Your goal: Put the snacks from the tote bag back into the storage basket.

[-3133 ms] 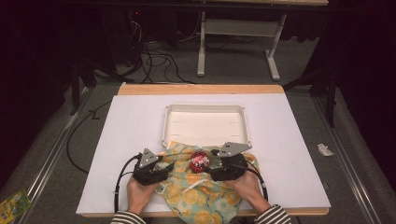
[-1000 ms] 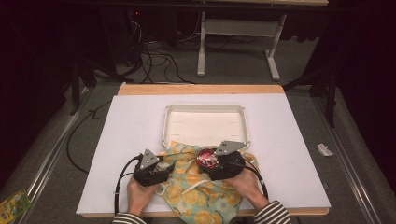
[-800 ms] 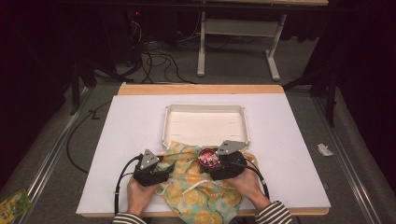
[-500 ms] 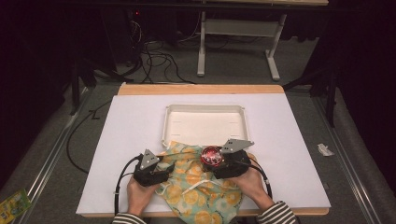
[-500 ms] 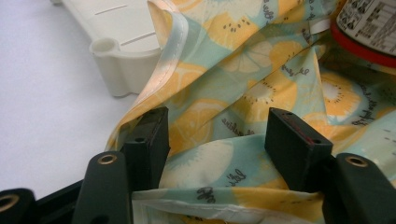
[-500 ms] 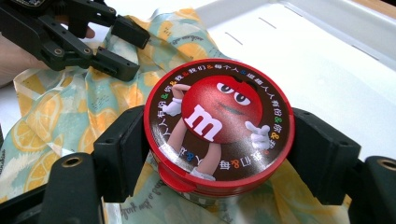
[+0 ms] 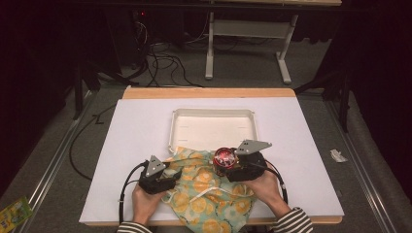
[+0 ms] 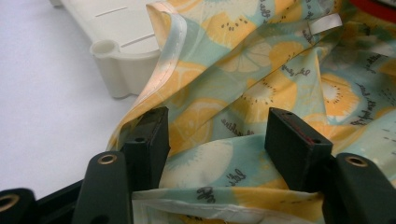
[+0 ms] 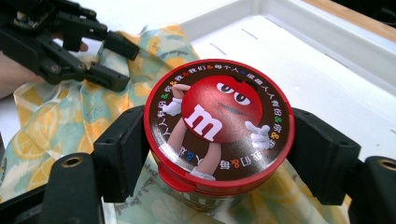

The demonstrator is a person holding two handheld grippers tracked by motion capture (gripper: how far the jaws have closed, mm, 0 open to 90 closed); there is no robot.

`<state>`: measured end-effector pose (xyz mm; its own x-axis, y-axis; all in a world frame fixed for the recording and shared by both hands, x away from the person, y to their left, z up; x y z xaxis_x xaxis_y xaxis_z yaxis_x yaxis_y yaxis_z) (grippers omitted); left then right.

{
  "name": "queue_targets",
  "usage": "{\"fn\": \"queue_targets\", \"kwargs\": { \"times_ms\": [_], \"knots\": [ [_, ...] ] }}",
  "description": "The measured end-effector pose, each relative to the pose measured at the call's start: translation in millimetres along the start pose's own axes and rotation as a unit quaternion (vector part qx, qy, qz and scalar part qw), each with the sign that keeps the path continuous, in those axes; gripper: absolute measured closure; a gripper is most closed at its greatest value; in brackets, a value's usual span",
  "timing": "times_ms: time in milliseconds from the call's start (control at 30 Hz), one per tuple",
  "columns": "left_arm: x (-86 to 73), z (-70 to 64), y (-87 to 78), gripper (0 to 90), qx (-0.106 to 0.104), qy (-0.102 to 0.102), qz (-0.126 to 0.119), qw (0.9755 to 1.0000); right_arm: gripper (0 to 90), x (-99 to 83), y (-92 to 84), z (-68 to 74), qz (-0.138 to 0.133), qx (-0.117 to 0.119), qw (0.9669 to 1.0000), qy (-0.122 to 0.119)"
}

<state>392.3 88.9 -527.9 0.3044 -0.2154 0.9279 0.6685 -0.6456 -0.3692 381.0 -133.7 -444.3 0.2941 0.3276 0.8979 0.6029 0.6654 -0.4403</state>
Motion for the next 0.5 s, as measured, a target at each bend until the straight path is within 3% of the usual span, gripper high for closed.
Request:
{"fn": "queue_targets", "kwargs": {
  "times_ms": [500],
  "knots": [
    [0.0,-0.4,-0.1,40.5,0.0,0.003,-0.001,1.0,26.2,16.1,-7.2,-11.5,-0.002,-0.02,0.9998,0.0]
  ]
}}
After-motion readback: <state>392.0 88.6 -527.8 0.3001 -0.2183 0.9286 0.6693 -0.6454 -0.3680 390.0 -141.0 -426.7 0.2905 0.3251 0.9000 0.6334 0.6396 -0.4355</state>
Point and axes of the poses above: each handheld gripper's, and its own axes: y roughly forward along the jaws, x roughly out of its top, z roughly to its left, the point moved 8 cm from there along y, roughly forward along the jaws, and after that the axes turned 12 degrees about -z, right-handed, at the moved point
